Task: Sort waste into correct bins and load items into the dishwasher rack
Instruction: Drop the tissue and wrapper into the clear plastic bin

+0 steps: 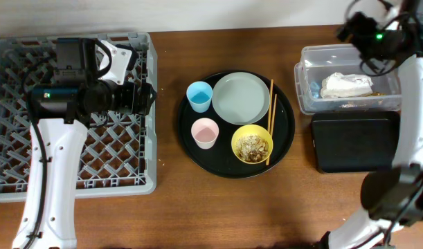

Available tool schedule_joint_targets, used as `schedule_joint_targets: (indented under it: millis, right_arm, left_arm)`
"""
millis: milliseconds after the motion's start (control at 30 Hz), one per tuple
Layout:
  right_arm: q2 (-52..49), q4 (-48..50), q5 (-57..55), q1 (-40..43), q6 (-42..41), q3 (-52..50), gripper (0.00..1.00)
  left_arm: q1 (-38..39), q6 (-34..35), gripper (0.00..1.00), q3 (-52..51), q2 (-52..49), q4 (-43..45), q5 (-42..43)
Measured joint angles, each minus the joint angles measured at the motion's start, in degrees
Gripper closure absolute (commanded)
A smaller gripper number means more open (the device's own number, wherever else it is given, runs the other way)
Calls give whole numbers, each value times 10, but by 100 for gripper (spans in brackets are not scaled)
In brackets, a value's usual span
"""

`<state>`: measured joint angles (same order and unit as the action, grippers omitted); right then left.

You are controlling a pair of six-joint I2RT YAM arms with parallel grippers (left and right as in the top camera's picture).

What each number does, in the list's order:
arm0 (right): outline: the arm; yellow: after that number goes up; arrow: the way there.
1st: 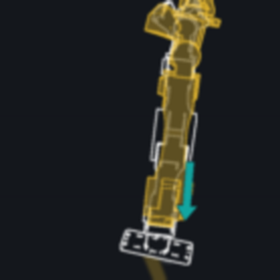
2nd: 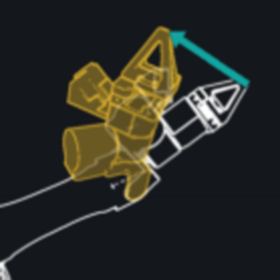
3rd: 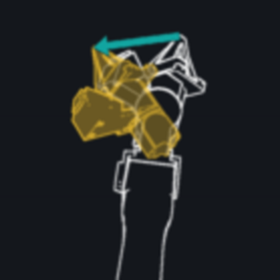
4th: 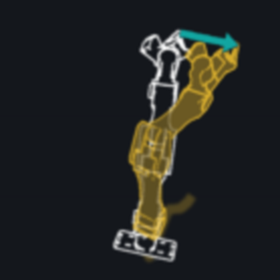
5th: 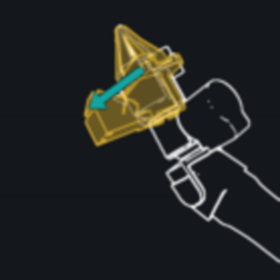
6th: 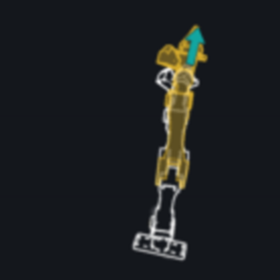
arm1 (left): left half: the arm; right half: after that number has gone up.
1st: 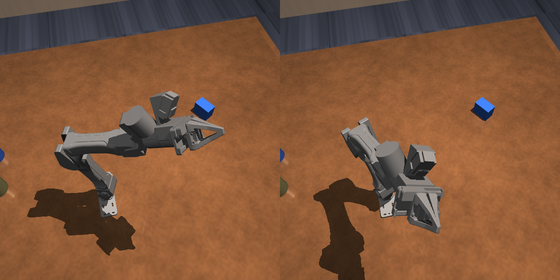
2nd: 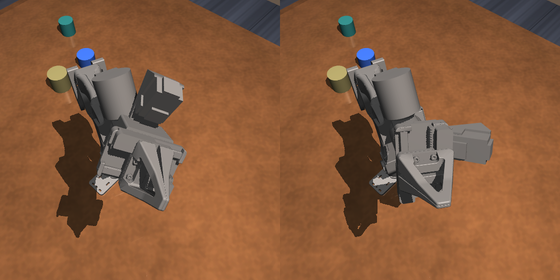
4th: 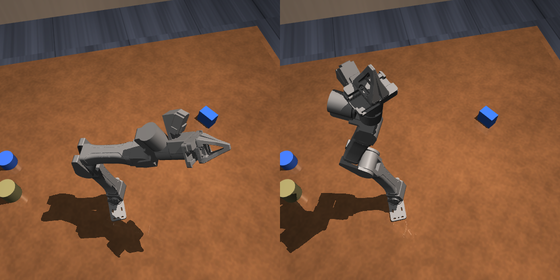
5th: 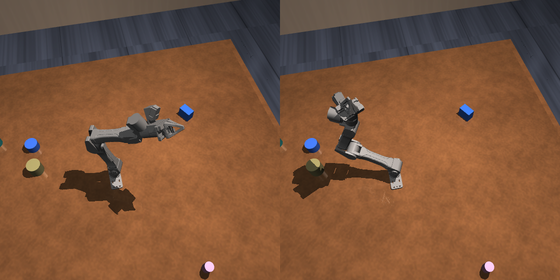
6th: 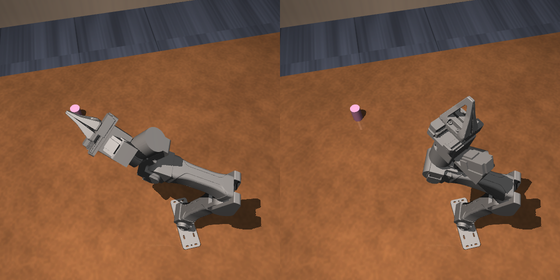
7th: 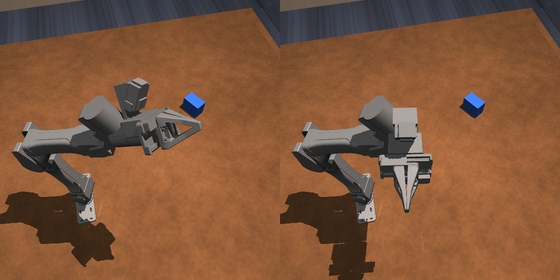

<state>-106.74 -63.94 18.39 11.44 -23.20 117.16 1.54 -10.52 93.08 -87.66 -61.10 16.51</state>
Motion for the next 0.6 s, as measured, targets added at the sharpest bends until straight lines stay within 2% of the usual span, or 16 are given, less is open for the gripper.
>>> schedule_joint_targets:
  millis: [267, 367, 433, 467, 533, 600]
  right_arm:
    - [14, -162, 19, -121, 99, 3, 3]
    - [14, -190, 0, -164, 114, -1, 6]
    - [15, -183, -21, -196, 101, -17, 10]
    - [15, -171, -32, -213, 91, -31, 14]
    - [14, -130, -66, -250, 53, -79, 29]
    - [14, -78, -84, -276, 14, -136, 34]
  left_arm:
    - [0, 0, 1, 0, 0, 0, 0]
    - [0, 0, 1, 0, 0, 0, 0]
    - [0, 0, 1, 0, 0, 0, 0]
    - [0, 0, 1, 0, 0, 0, 0]
    - [0, 0, 1, 0, 0, 0, 0]
    - [0, 0, 1, 0, 0, 0, 0]
